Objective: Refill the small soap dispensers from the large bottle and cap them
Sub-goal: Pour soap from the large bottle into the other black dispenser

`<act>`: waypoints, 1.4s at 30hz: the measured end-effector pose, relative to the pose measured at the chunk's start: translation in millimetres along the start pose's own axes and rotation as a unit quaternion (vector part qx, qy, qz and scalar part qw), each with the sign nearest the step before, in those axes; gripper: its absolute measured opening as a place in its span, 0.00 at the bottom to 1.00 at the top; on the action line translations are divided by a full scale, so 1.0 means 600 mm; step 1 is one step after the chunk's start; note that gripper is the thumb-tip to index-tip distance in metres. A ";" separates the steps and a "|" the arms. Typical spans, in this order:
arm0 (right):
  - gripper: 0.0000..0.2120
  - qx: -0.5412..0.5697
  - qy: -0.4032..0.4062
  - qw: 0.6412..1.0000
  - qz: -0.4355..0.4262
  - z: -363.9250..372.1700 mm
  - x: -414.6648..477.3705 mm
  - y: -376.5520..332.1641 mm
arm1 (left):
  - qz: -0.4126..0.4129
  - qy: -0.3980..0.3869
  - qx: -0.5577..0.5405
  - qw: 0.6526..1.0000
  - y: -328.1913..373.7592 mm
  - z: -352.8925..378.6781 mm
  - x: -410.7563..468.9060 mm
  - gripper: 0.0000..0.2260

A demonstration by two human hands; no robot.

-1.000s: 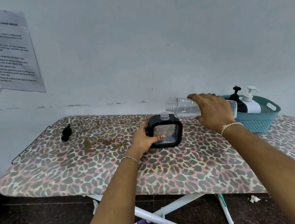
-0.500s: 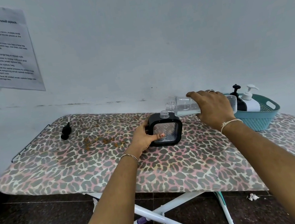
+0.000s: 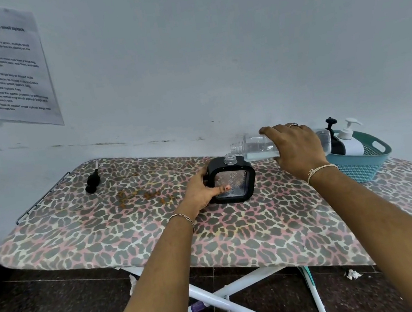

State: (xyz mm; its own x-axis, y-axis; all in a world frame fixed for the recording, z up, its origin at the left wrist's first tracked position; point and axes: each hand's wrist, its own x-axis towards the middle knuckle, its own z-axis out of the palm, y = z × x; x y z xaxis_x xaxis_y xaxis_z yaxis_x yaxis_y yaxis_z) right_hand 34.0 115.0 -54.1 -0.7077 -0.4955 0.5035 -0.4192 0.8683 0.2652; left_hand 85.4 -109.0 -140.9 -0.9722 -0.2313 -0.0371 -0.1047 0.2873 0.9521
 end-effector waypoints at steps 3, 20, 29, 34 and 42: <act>0.33 -0.004 -0.003 1.000 -0.003 -0.001 0.001 -0.001 | 0.001 -0.002 -0.001 1.000 0.000 0.000 -0.001 0.42; 0.33 -0.017 0.000 1.000 -0.016 -0.005 0.003 -0.003 | 0.005 -0.003 0.007 1.000 0.005 -0.002 -0.007 0.40; 0.33 -0.017 -0.001 1.000 -0.013 -0.004 0.004 -0.003 | 0.004 -0.006 0.014 1.000 0.004 -0.001 -0.003 0.40; 0.33 -0.022 -0.003 1.000 -0.015 -0.005 0.004 -0.004 | 0.004 -0.008 0.003 1.000 0.002 -0.002 -0.002 0.42; 0.34 -0.025 -0.006 1.000 -0.014 -0.002 0.003 -0.005 | 0.000 -0.008 0.000 1.000 0.002 -0.001 -0.002 0.43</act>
State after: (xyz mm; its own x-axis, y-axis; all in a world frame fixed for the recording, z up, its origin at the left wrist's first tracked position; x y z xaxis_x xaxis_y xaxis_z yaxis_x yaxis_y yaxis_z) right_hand 34.7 111.9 -52.8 -0.7033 -0.5188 0.4860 -0.4097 0.8545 0.3194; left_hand 86.6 -109.0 -139.6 -0.9753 -0.2169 -0.0420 -0.1049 0.2874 0.9520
